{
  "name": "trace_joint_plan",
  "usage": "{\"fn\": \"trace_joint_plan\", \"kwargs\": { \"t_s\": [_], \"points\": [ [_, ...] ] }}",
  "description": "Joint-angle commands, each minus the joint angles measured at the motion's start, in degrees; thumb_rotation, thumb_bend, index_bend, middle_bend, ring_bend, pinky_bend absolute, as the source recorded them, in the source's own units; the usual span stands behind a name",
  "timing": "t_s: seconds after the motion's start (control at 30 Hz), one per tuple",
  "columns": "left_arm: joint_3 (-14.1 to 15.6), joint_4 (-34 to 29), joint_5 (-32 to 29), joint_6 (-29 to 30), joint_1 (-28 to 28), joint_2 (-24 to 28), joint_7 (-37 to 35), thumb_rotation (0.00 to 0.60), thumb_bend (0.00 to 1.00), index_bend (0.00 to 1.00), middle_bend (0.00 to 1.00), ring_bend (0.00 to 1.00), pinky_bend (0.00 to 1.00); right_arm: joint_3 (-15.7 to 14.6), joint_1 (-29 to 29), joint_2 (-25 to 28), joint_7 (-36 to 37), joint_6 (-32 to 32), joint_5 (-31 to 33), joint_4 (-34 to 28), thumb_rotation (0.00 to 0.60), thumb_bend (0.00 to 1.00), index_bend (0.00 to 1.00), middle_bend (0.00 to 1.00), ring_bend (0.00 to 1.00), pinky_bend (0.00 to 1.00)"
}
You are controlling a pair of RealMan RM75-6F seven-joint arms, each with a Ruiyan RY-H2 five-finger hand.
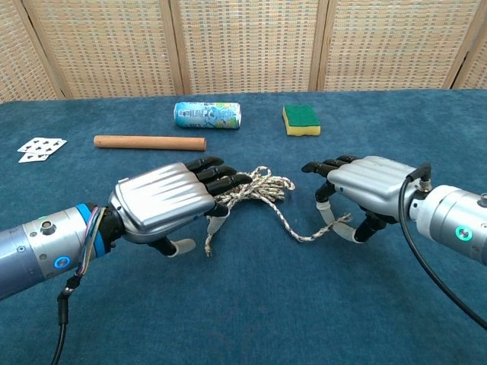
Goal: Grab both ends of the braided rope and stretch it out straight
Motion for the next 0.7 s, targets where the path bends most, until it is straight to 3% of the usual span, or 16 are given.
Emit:
{"fn": "trace_joint_plan", "kwargs": {
  "t_s": [0.03, 0.7],
  "points": [
    [0.8, 1.0, -0.2, 0.2, -0.3, -0.9, 0.4, 0.6, 0.33, 0.49, 0.0, 0.0, 0.0, -0.1, -0.1, 0.0, 0.4, 0.0, -0.2, 0.3, 0.6, 0.5, 0.64, 0.0, 0.0, 0.0],
    [1.9, 0.8, -3.9, -1.6, -2.0, -2.5, 5.6, 0.6, 0.35, 0.49, 0.0, 0.0, 0.0, -0.4, -0.6, -0.6, 1.6, -0.6, -0.6, 2.3, 0.6, 0.5, 0.64, 0.0, 0.0, 0.0]
  ]
}}
